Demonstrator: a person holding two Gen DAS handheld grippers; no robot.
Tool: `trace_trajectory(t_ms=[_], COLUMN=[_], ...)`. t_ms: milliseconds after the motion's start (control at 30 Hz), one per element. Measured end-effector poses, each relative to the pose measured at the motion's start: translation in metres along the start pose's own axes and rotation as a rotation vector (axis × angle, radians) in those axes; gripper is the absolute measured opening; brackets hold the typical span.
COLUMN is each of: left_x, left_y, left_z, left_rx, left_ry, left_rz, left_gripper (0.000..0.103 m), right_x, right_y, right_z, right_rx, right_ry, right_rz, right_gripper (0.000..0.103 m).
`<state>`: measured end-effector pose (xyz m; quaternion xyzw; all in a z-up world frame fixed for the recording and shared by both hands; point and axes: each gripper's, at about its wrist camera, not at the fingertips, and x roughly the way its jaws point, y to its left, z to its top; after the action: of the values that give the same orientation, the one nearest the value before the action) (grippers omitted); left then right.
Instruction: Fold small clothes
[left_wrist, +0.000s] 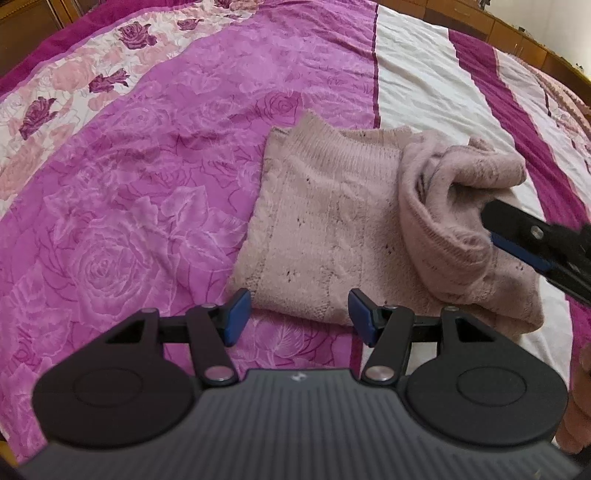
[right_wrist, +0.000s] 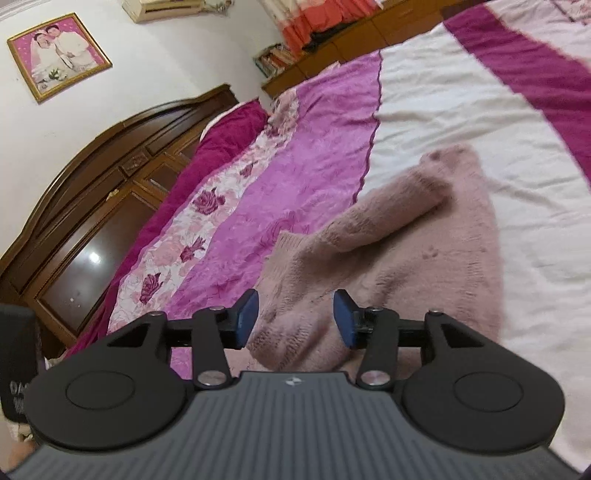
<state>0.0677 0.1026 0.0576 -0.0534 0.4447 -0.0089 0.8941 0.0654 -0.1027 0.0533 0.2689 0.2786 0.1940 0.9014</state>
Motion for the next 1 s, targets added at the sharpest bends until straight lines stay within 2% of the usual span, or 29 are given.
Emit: trace_trajectory(t_ms=[200, 400, 667, 767, 1000], left_x=[-0.009, -0.009, -0.002, 0.001, -0.002], left_y=[-0.008, -0.019, -0.033, -0.041, -0.065], left_z=[0.005, 0.012, 0.026, 0.031, 0.044], left_rx=[-0.002, 0.018, 0.042, 0.061, 0.138], left_ry=[-0.037, -0.058, -0.103, -0.122, -0.186], left_rz=[-0.035, -0.049, -0.088, -0.099, -0.16], left_gripper=[0.06, 0.06, 0.06, 0.068, 0.068], right_x=[-0.038, -0.047, -0.044, -0.043, -0.041], right_y=[-0.013, -0.037, -0.052, -0.055, -0.064], right_z=[0.001, 0.001, -0.004, -0.006, -0.008], right_rx=[0.004, 0.048, 0.072, 0.077, 0.1], right_ry=[-0.086, -0.105, -0.105, -0.111, -0.11], right_rz=[-0.095, -0.177, -0.219, -0.227, -0.232], right_gripper=[0.053, 0.053, 0.053, 0.053, 0.053])
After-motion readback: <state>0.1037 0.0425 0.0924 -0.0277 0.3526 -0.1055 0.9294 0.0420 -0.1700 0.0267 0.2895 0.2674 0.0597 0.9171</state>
